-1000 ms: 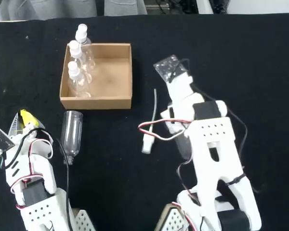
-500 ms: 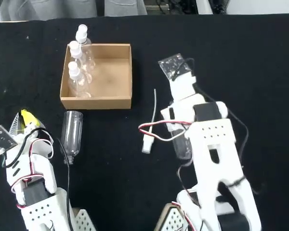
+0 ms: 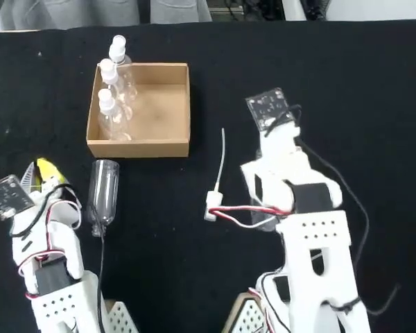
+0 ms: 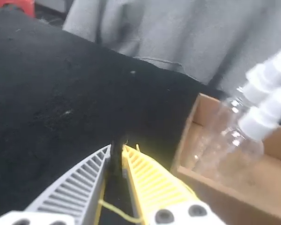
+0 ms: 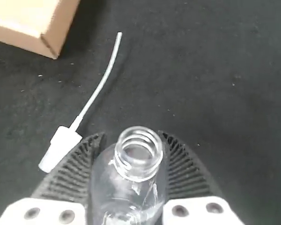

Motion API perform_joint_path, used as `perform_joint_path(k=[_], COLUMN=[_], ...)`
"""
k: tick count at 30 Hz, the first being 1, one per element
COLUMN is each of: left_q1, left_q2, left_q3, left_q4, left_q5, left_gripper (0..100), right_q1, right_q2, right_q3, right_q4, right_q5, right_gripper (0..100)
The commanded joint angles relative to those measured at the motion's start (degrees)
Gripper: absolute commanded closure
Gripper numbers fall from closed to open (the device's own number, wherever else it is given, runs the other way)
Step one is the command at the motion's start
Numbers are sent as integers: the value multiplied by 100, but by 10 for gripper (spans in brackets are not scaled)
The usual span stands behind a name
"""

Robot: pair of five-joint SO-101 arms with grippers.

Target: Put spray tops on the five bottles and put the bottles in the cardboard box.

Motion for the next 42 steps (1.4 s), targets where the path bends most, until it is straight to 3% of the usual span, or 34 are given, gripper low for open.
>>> perform_joint_path(k=[1,11,17,28,42], left_q1=[418,1015,1042,2000,1912], left_q2=[-35,-53,-53,-35,-44], left_q3=[127,127,-207,-716,-119], left_q4=[79,519,923,1530,1565], left_q5=[-607,-1451,-1530,-1943,-2057], left_gripper=[971,968,967,966,966], right_q1=[343,404,404,651,651], right_q2=[-462,-1297,-1754,-2123,-699], right_q3=[198,875,1112,1156,-1051], right_q4=[-352,-791,-809,-738,1829], right_q5=[-53,-457,-457,-404,1169], right_gripper=[959,959,959,956,955])
